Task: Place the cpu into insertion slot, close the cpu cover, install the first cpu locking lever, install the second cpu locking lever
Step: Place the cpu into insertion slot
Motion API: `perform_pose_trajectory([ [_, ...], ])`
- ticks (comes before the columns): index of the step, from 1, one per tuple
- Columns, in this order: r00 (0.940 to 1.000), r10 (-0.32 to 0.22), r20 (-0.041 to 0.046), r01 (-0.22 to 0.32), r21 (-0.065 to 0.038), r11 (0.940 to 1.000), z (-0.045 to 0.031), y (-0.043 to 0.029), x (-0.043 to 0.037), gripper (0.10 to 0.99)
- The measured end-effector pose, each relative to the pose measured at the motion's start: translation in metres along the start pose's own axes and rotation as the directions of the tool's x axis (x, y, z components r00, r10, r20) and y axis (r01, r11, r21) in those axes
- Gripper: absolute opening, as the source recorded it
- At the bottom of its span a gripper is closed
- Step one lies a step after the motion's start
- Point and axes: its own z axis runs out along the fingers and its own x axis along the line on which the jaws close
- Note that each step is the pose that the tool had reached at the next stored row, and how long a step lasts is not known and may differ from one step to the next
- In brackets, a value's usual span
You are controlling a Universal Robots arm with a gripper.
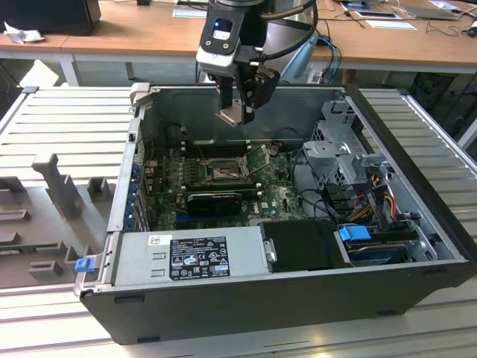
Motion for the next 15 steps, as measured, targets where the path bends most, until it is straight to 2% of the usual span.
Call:
perform_pose_trajectory([
  [5, 0.9982, 0.059, 0.0048, -0.059, -0.001, 0.9983, 0.0003, 0.0, 0.0, 0.529],
  [15, 0.9978, 0.065, 0.0058, -0.065, -0.001, 0.9979, 0.0058, -0.0004, -0.0001, 0.529],
])
